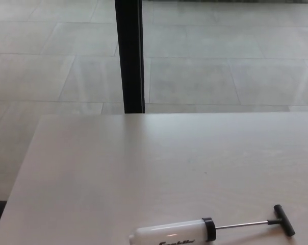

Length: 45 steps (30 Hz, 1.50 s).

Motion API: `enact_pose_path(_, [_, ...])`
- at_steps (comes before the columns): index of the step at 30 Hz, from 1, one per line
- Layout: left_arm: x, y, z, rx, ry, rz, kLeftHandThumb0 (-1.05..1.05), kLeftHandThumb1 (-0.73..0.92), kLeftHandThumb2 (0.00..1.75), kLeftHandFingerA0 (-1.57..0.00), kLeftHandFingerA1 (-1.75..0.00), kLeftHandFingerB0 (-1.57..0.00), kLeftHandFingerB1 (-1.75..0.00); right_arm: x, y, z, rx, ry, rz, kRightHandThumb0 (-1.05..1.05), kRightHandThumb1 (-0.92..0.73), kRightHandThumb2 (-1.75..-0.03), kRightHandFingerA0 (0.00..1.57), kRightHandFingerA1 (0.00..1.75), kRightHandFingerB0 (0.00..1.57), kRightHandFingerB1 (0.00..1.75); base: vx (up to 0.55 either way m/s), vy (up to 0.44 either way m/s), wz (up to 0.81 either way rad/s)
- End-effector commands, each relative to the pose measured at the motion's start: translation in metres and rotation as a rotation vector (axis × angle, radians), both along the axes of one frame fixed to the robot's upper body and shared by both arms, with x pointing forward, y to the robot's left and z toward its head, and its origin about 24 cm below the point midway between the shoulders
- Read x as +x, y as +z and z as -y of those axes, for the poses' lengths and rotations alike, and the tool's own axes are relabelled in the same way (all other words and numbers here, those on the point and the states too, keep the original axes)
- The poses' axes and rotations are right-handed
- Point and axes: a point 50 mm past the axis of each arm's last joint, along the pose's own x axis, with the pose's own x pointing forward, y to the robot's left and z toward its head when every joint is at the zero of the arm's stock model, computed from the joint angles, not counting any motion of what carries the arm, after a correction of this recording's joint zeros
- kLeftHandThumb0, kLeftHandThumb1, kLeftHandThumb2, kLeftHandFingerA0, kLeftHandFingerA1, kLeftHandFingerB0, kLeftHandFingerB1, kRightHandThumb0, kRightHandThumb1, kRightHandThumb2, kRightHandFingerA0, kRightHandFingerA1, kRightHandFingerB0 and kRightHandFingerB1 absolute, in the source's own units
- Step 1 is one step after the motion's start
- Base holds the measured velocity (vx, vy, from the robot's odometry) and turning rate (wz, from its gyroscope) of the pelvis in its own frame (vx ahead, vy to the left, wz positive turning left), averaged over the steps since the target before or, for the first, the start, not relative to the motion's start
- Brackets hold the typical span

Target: The robot uses its left hand to lift the air pump kept on the middle of the desk and use the right hand to compress the handle

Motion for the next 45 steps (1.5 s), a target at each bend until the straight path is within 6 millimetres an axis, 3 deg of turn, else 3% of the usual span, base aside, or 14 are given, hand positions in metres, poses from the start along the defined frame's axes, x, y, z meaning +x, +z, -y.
enact_pose_path(1, [0.128, 0.127, 0.037, 0.525, -0.379, 0.279, -0.63, 0.64, 0.64, -0.54, -0.51, -0.5, -0.43, 0.073, 0.112, -0.009, -0.304, 0.193, 0.298, -0.85, -0.64, -1.07, 0.35, 0.71, 0.28, 0.59, 0.0, 0.0, 0.0])
enact_pose_path(2, [0.146, 0.141, 0.057, 0.583, -0.443, 0.331, -0.64, 0.63, 0.62, -0.54, -0.5, -0.52, -0.43, 0.084, 0.126, -0.018, -0.316, 0.258, 0.354, -0.88, -0.82, -0.64, 0.37, 0.76, 0.34, 0.54, 0.0, 0.0, 0.0])
enact_pose_path(9, [0.213, 0.178, 0.169, 0.746, -0.781, 0.569, -0.64, 0.67, 0.6, -0.64, -0.54, -0.52, -0.46, 0.132, 0.159, -0.076, -0.528, 0.517, 0.41, -0.95, -0.88, -0.67, 0.21, 0.46, 0.19, 0.37, 0.0, 0.0, 0.0])
enact_pose_path(10, [0.219, 0.177, 0.187, 0.741, -0.845, 0.589, -0.55, 0.52, 0.95, -0.6, -0.68, -0.35, -0.54, 0.138, 0.159, -0.082, -0.529, 0.565, 0.4, -0.94, -0.87, -0.67, 0.2, 0.44, 0.18, 0.34, 0.0, 0.0, 0.0])
enact_pose_path(13, [0.231, 0.17, 0.227, 0.834, -0.997, 0.596, -0.48, 0.47, 0.92, -0.6, -0.68, -0.37, -0.55, 0.153, 0.154, -0.097, -0.526, 0.649, 0.373, -0.92, -0.89, -0.68, 0.2, 0.42, 0.16, 0.29, 0.0, 0.0, 0.0])
enact_pose_path(14, [0.238, 0.157, 0.252, 0.877, -1.104, 0.569, -0.61, 0.62, 0.59, -0.6, -0.52, -0.52, -0.44, 0.163, 0.147, -0.106, -0.527, 0.718, 0.328, -0.84, -0.72, -1.09, 0.12, 0.52, 0.05, 0.4, 0.0, 0.0, 0.0])
enact_pose_path(16, [0.242, 0.143, 0.275, 0.916, -1.191, 0.52, -0.62, 0.59, 0.58, -0.62, -0.51, -0.53, -0.44, 0.17, 0.139, -0.115, -0.514, 0.763, 0.306, -0.37, -0.48, -1.1, 0.03, 0.52, 0.0, 0.5, 0.0, 0.0, 0.0])
enact_pose_path(17, [0.244, 0.136, 0.286, 0.913, -1.233, 0.505, -0.63, 0.58, 0.58, -0.62, -0.54, -0.52, -0.45, 0.172, 0.135, -0.12, -0.513, 0.78, 0.287, -0.85, -0.92, -0.7, 0.21, 0.46, 0.15, 0.3, 0.0, 0.0, 0.0])
enact_pose_path(21, [0.241, 0.095, 0.345, 0.893, -1.478, 0.505, -0.65, 0.62, 0.59, -0.62, -0.59, -0.53, -0.47, 0.178, 0.101, -0.145, -0.45, 0.854, 0.222, -0.83, -0.92, -0.68, 0.2, 0.45, 0.18, 0.29, 0.0, 0.0, 0.0])
enact_pose_path(24, [0.239, 0.08, 0.363, 0.873, -1.549, 0.446, -0.68, 0.52, 0.94, -0.53, -0.67, -0.41, -0.57, 0.18, 0.09, -0.151, -0.434, 0.875, 0.209, -0.86, -0.91, -0.68, 0.21, 0.46, 0.19, 0.3, 0.0, 0.0, 0.0])
enact_pose_path(25, [0.239, 0.076, 0.367, 0.875, -1.572, 0.432, -0.67, 0.68, 0.61, -0.56, -0.59, -0.48, -0.46, 0.182, 0.087, -0.155, -0.427, 0.88, 0.207, -0.86, -0.91, -0.68, 0.21, 0.45, 0.2, 0.3, 0.0, 0.0, 0.0])
enact_pose_path(41, [0.24, 0.059, 0.39, 0.91, -1.668, 0.294, -0.68, 0.69, 0.61, -0.48, -0.62, -0.48, -0.48, 0.189, 0.079, -0.165, -0.412, 0.914, 0.171, -0.9, -0.92, -0.7, 0.26, 0.44, 0.28, 0.31, 0.0, 0.0, 0.0])
enact_pose_path(43, [0.243, 0.063, 0.391, 1.004, -1.699, 0.181, -0.77, 0.77, 0.63, -0.31, -0.63, -0.33, -0.42, 0.188, 0.08, -0.164, -0.411, 0.91, 0.179, -0.89, -0.92, -0.68, 0.3, 0.44, 0.3, 0.31, 0.0, 0.0, 0.0])
enact_pose_path(45, [0.244, 0.066, 0.395, 1.042, -1.728, 0.058, -0.4, 0.41, 1.05, -0.05, -0.55, 0.0, -0.5, 0.188, 0.079, -0.163, -0.398, 0.905, 0.181, -0.89, -0.9, -0.68, 0.31, 0.45, 0.32, 0.31, 0.0, 0.0, 0.0])
